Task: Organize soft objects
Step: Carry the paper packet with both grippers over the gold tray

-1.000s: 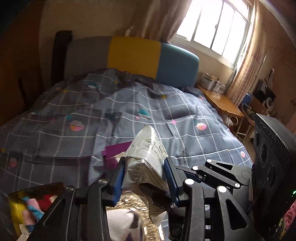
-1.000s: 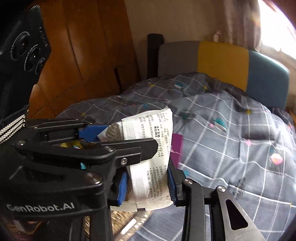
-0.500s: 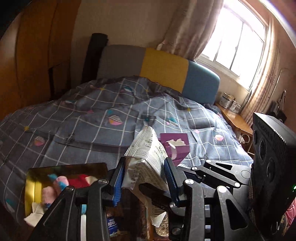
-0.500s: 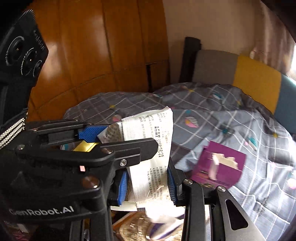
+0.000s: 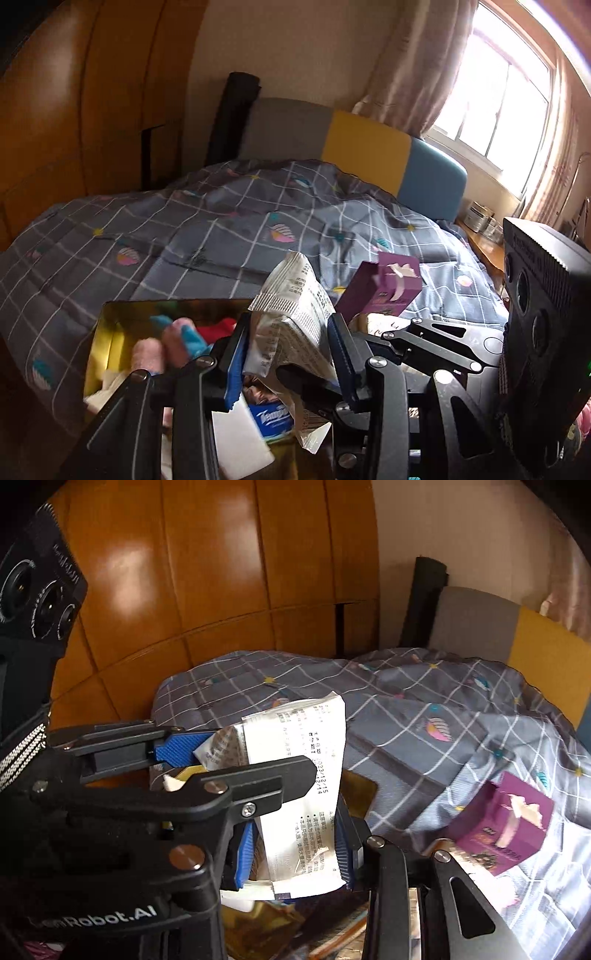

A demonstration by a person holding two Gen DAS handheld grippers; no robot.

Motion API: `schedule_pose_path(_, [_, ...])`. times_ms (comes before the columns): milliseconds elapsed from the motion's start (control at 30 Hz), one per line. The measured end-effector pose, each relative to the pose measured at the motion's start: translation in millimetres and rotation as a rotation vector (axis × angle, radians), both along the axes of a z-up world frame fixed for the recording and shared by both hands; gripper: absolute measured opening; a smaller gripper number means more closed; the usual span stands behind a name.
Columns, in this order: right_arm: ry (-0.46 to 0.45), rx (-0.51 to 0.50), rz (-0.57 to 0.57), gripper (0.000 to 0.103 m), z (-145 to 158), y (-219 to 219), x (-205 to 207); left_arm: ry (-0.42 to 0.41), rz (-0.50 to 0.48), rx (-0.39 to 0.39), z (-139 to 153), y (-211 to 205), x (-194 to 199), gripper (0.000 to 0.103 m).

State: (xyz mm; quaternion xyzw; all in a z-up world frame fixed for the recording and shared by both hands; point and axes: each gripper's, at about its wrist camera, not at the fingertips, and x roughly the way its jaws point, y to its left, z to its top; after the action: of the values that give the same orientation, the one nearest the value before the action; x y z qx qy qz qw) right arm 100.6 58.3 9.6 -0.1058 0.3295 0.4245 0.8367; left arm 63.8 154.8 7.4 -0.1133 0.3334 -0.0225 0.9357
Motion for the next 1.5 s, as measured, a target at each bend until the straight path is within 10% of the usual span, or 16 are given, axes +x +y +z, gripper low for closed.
schedule_pose_path(1000, [0.031,-0.145,0.239,0.036,-79.7,124.2,-127.1,0.150,0.212,-0.161,-91.8,111.6,-132.4,0.039])
schedule_pose_path(1500, [0.087,-0.105,0.023,0.036,-75.1,88.7,-72.8,0.124,0.081,-0.190,-88.6,89.9,-47.6,0.038])
